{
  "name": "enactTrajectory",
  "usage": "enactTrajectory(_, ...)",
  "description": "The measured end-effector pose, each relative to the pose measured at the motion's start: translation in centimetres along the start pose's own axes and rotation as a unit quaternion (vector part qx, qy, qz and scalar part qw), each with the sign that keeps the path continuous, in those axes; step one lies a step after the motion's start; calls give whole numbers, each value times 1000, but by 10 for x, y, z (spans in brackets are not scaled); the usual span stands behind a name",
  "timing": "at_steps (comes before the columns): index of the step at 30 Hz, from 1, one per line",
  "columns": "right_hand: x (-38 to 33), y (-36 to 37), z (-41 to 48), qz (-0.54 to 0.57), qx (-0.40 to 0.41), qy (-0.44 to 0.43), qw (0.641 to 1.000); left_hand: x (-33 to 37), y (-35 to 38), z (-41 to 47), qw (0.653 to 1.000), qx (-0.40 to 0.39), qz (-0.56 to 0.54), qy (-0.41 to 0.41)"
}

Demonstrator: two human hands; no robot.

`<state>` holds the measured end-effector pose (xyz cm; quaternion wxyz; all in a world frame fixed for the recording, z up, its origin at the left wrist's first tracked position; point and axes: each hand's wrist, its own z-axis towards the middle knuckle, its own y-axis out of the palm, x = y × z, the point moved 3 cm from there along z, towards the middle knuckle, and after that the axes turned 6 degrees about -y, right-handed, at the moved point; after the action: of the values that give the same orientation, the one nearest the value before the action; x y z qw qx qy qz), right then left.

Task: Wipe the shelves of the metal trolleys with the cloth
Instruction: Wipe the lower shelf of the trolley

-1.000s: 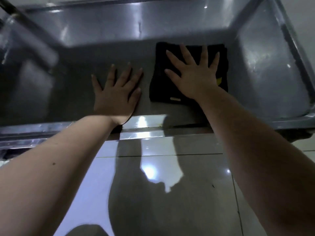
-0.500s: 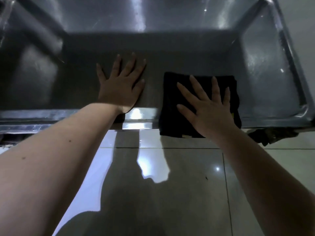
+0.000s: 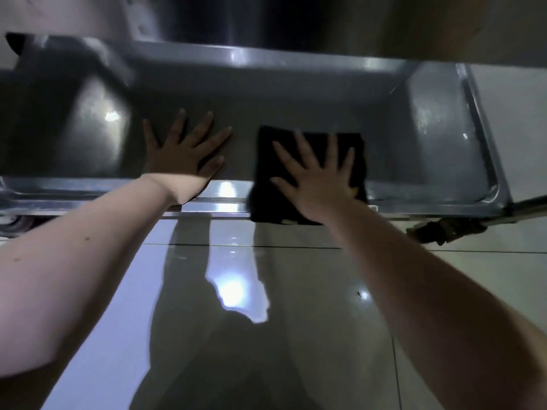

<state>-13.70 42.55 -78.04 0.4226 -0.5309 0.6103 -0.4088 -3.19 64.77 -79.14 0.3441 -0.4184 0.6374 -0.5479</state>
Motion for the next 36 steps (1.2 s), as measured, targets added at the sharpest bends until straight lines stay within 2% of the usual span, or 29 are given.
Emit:
enactTrajectory(3,-48,4,10,25,22,-7,999,-5,1,-2,1000,6,-2,-4)
enactTrajectory(6,4,5,0,11,48,-7,999,-7,1,-3,1000,10,-21,0)
enactTrajectory(10,119,1,-30,28,19,150,988,-3,3,0,999,23,-28,2)
enactTrajectory(13,130,-1,-32,44,5,214,976,2,5,0,999,34,-16,-3)
enactTrajectory(15,89,-1,-16,28,31,185,982,3,5,0,999,38,-10,0)
enactTrajectory(19,-46,6,15,2,57,11,998,-2,4,0,999,38,-1,-2)
enactTrajectory(22,-69,6,19,4,56,-44,997,-7,6,-1,1000,28,-2,3)
enactTrajectory(25,-4,7,8,5,77,-4,997,-9,7,-1,1000,26,-18,1)
enactTrajectory(28,76,7,-15,24,59,133,989,-6,9,0,999,26,-27,-4)
enactTrajectory(31,90,6,-22,43,38,211,976,-3,8,0,999,33,-26,-3)
enactTrajectory(33,52,7,-10,35,59,180,981,-2,8,0,999,30,-24,-2)
enactTrajectory(36,-38,9,17,12,97,19,995,-3,7,-1,999,35,-10,-1)
